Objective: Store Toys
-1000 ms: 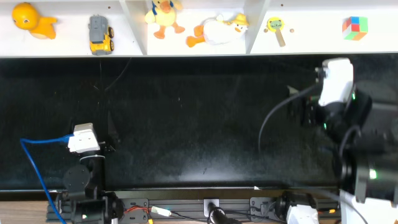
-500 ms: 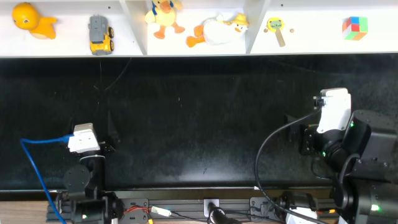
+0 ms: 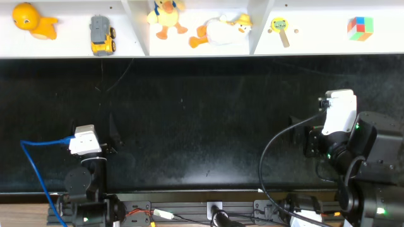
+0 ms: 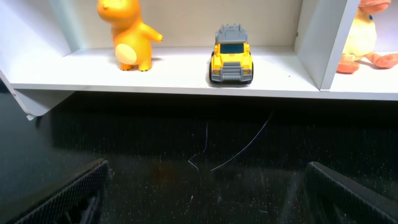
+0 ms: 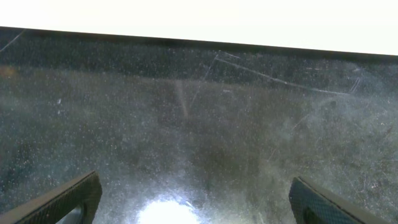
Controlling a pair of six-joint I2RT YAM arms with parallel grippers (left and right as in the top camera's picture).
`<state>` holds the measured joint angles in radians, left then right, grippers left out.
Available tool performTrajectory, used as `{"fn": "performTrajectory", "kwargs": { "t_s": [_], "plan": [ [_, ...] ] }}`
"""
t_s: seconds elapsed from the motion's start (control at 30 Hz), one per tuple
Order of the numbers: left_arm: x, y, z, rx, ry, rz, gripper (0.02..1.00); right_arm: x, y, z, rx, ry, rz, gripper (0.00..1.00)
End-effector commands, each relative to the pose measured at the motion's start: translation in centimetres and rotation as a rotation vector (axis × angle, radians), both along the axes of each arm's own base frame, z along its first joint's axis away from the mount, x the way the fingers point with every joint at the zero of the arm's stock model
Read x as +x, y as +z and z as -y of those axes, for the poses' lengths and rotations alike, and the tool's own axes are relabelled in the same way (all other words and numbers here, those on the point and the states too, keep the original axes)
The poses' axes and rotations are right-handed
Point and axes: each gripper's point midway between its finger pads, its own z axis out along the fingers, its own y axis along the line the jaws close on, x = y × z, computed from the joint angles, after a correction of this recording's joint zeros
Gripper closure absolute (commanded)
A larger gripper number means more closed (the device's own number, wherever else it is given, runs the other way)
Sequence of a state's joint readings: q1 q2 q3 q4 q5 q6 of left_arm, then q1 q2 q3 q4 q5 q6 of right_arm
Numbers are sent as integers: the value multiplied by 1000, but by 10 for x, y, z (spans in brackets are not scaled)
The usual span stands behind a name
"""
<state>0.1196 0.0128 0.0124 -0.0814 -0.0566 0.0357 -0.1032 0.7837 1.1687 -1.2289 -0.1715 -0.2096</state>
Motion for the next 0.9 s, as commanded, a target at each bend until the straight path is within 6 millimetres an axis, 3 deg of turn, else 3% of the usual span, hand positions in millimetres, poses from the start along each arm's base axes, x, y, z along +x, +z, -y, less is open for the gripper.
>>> {"fn": "performTrajectory", "kwargs": {
  "t_s": [0.03,0.2,0.47,0.73,0.9],
  "plan": [
    [0,1,0,17,-1,5,20,-2,3,3,-29,-2,28,5],
    [0,1,0,17,-1,5,20,15,0,1,-11,-19,205,5],
    [0,1,0,17,-1,5,20,26,-37,-2,130,-107,497,5],
    [0,1,0,16,-1,5,20,26,-87,1,278,-207,595,5],
    [0,1,0,17,-1,5,20,30,-103,1,326,-213,668,5]
  ]
}}
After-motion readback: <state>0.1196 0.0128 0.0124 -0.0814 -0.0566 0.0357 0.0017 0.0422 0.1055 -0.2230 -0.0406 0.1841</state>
